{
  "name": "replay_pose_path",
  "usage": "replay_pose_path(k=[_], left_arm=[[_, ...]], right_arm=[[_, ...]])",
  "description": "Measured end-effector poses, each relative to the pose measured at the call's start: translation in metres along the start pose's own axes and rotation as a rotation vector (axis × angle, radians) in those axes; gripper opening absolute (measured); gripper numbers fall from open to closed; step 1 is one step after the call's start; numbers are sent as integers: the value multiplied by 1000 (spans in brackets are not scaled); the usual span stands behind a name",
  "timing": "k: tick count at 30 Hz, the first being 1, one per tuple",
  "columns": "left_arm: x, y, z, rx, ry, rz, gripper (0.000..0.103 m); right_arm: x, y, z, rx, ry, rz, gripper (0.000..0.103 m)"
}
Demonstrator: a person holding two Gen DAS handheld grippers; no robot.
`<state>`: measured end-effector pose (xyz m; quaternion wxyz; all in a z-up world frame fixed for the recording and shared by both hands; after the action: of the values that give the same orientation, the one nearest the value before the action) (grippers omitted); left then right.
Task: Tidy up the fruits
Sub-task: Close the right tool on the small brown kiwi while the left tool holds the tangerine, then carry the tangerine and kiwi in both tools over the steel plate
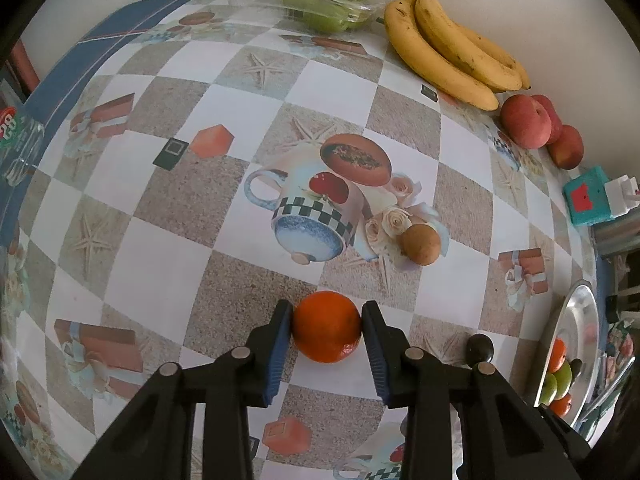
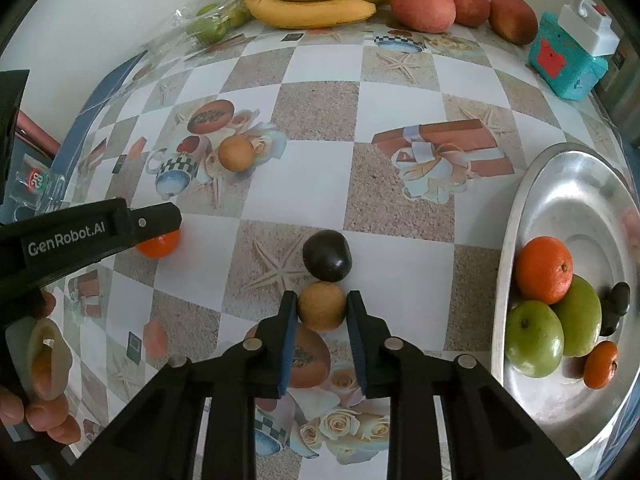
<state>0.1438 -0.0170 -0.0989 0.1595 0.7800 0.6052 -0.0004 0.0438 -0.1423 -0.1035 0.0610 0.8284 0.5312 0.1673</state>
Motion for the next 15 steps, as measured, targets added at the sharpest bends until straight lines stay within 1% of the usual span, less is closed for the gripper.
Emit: replay_pose_path(k=[6,15], left_arm=[[3,2,-7,-20,-2,-7,38],[6,6,-22,-54,-4,-24,38]], right_arm=[[0,1,-3,-5,10,3,25],[4,3,-20,-41,33,-6,25]])
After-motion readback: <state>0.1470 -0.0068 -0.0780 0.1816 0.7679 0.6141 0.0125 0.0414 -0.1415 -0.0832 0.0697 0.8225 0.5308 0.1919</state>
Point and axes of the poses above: each gripper's, at about its wrist camera, not at the fingertips, and z roughly the way its jaws point, x to its left, y to its top, the point moved 4 cm from there along z, roughly the way its jaws point, and after that the axes turned 5 degrees about z, right-handed, at the moved point
